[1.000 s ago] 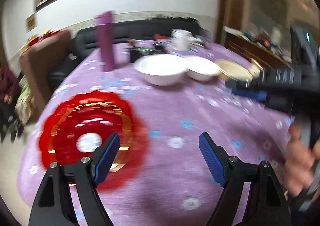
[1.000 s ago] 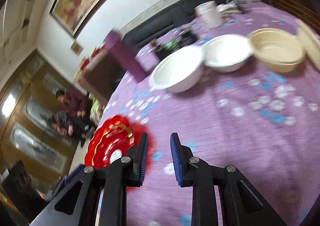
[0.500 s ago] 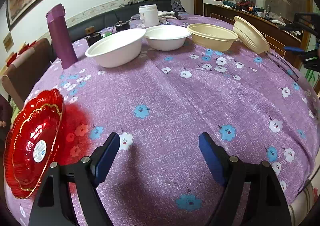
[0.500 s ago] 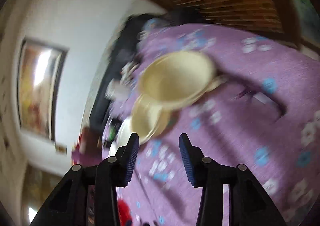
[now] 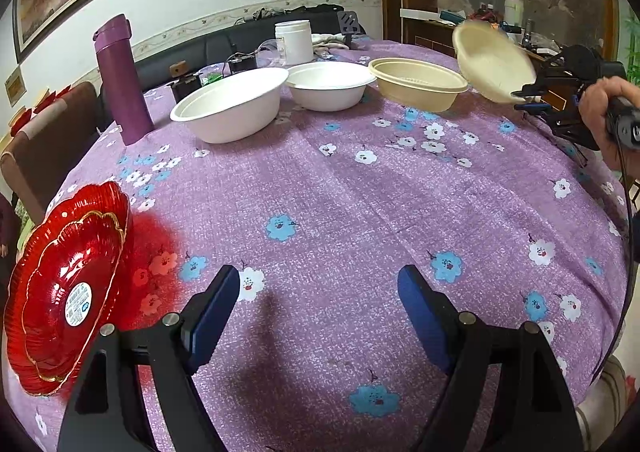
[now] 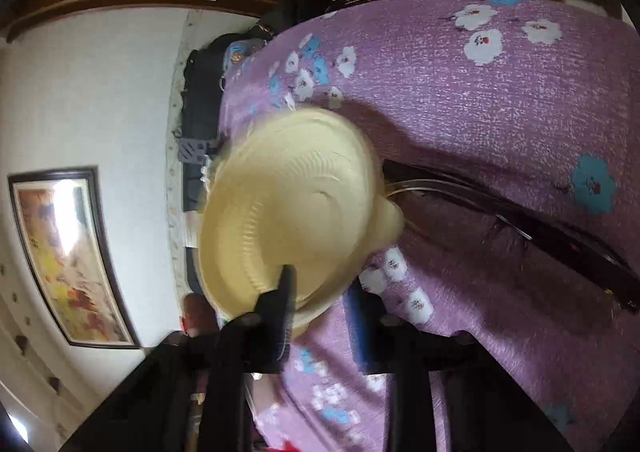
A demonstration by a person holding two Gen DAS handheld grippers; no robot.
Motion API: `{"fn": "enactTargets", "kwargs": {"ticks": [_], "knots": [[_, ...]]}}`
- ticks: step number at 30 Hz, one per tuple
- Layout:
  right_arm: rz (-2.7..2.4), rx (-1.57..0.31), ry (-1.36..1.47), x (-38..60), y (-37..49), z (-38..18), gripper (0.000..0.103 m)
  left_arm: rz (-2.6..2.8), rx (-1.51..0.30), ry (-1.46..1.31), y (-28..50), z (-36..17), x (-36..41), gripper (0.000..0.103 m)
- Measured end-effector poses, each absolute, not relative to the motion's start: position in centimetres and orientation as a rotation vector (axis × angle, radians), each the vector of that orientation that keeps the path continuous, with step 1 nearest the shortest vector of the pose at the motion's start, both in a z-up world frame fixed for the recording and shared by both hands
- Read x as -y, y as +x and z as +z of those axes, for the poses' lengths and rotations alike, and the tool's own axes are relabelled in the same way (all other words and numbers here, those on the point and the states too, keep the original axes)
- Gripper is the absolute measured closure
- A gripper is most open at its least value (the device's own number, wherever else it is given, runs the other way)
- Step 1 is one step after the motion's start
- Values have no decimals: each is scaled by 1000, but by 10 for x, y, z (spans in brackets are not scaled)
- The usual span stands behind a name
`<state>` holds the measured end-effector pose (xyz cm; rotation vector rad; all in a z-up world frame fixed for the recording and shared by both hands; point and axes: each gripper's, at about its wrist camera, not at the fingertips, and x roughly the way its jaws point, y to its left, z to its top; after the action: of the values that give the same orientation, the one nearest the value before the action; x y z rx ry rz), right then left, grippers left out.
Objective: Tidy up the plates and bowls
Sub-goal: 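Grasp the rim of the large cream plastic plate with the right gripper and lift, then bring the cream plate to the left gripper and grip its rim with the left gripper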
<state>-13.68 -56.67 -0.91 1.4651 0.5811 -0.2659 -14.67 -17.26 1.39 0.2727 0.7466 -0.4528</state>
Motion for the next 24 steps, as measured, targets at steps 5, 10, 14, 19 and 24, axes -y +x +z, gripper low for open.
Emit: {"fn": "enactTargets", "kwargs": {"ticks": [5, 10, 14, 19, 24], "knots": [[-265, -528, 1266, 544, -158, 16, 94, -447, -724, 262, -149, 16, 170, 22], [-168, -545, 1060, 499, -190, 40, 94, -442, -704, 236, -151, 19, 165, 22], [-41, -622, 961, 454, -202, 45, 94, -420, -660, 184, -158, 26, 152, 22], [48, -746, 859, 406, -175, 33, 94, -435, -732, 79, -152, 21, 132, 22], [42, -790, 747, 381, -152, 24, 90, -452, -746, 26, -147, 29, 120, 22]]}}
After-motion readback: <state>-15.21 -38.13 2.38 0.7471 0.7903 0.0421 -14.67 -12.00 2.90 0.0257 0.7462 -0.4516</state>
